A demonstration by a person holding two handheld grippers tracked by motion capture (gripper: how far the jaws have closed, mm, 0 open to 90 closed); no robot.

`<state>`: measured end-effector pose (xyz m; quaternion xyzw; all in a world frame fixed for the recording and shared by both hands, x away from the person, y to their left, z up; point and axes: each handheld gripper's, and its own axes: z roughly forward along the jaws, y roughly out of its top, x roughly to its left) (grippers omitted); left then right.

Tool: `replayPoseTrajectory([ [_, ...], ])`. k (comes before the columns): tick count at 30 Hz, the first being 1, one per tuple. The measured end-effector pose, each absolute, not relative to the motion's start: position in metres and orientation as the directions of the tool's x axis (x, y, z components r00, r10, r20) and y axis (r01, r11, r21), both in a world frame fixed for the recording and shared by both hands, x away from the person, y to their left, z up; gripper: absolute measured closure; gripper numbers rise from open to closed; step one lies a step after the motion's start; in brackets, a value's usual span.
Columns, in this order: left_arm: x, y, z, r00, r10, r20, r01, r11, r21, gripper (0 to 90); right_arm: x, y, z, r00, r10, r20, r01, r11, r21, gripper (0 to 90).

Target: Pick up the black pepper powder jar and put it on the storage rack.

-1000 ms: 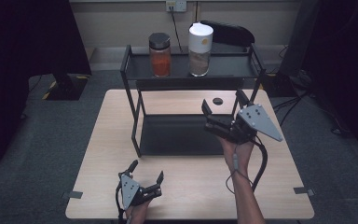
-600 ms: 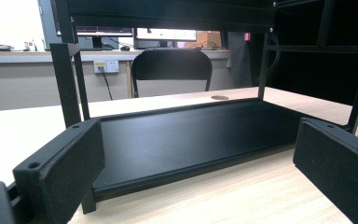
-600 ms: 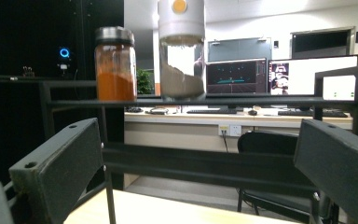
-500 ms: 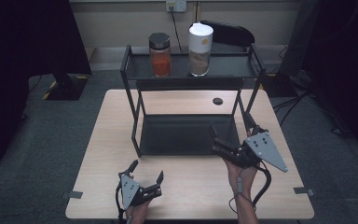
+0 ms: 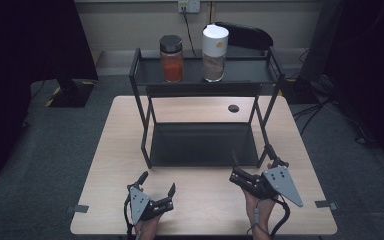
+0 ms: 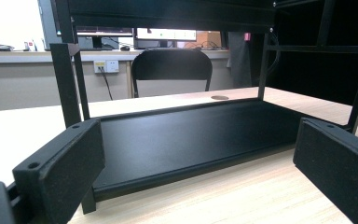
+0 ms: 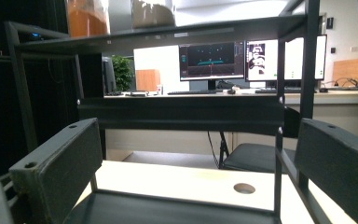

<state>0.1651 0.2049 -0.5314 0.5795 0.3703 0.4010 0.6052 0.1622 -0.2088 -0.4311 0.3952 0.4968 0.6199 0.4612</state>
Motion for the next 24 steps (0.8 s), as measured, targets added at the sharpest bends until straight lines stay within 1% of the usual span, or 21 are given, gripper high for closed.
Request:
replayPoseTrajectory([
  [10, 0.165, 0.205, -0.531, 0.404, 0.915, 0.016, -0.056, 0.007, 0.998, 1.3, 0.156, -0.212, -0.461, -0.247, 0.968, 0.04, -0.184, -0.087, 0.979, 0.0],
  [24, 0.165, 0.205, -0.531, 0.404, 0.915, 0.016, -0.056, 0.007, 0.998, 1.2, 0.154, -0.207, -0.493, -0.219, 0.976, -0.007, -0.108, -0.017, 0.994, 0.0],
])
